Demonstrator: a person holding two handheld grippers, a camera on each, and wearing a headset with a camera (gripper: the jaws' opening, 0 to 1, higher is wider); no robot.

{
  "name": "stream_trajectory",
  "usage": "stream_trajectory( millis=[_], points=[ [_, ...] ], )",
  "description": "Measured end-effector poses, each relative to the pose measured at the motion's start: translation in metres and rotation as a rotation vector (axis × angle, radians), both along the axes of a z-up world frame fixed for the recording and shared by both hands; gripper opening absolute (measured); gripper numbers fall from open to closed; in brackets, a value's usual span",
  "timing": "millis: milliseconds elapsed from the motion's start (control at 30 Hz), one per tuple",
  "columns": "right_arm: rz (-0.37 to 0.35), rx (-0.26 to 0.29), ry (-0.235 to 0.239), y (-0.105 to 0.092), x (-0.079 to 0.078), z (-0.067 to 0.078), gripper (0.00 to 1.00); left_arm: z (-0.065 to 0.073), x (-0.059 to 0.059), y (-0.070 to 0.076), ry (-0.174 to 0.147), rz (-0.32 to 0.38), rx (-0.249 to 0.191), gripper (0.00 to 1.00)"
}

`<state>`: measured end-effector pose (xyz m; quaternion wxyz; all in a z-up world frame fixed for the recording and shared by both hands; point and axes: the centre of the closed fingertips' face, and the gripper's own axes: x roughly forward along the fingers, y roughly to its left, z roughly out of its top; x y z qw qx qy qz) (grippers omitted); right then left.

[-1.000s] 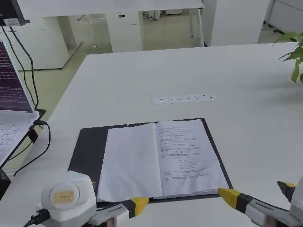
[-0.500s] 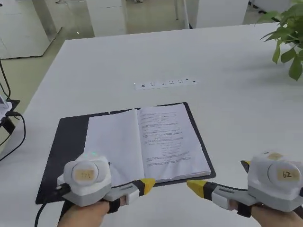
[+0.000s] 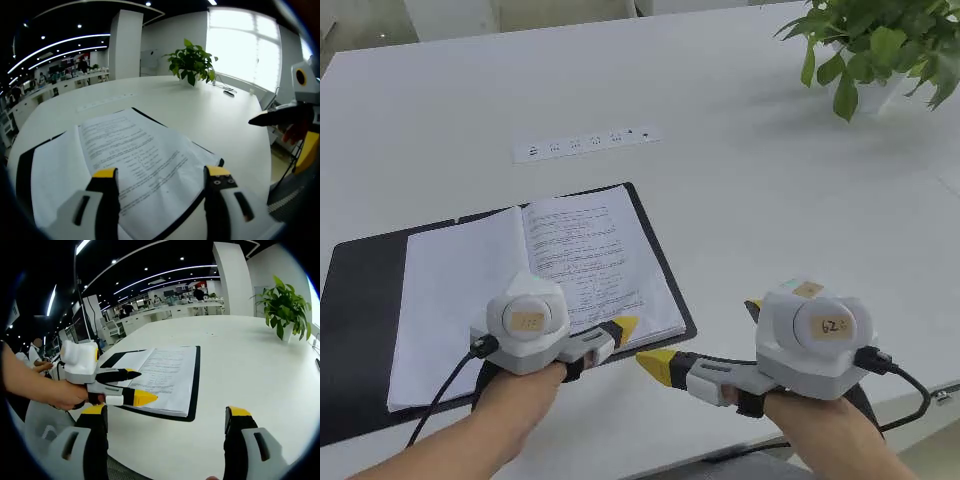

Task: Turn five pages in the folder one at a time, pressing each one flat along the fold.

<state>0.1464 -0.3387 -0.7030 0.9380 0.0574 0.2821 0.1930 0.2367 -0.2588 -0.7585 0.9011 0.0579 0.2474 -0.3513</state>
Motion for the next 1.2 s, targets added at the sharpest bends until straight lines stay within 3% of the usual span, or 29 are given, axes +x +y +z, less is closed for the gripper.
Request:
stream_trajectory(
  millis=[67, 200, 233, 667, 733, 833, 1200],
  points=[
    [-0.004, 0.003, -0.001, 0.0, 0.0, 0.0, 0.97, -0.005, 0.001, -0.005, -0.011, 0.002, 0.007, 0.65],
    [-0.007, 0.011, -0.006, -0.001, 0.001, 0.0, 0.97, -0.022, -0.001, -0.01, 0.0, 0.006, 0.043, 0.58],
    [-0.008, 0.015, -0.003, -0.001, 0.0, 0.0, 0.97, -0.021, -0.002, -0.012, -0.04, -0.01, 0.065, 0.58],
    [-0.012, 0.027, 0.016, -0.005, -0.004, -0.008, 0.96, -0.021, -0.002, -0.014, -0.061, 0.02, 0.007, 0.46],
    [-0.01, 0.026, 0.02, -0.004, -0.004, -0.009, 0.96, -0.021, -0.002, -0.013, -0.055, 0.024, -0.002, 0.39],
    [-0.006, 0.027, 0.021, -0.003, -0.004, -0.01, 0.96, -0.02, 0.001, -0.011, -0.07, 0.018, 0.008, 0.34],
    [0.007, 0.035, 0.036, 0.0, -0.002, -0.016, 0.95, -0.02, 0.004, -0.009, -0.064, 0.027, -0.017, 0.27]
  ],
)
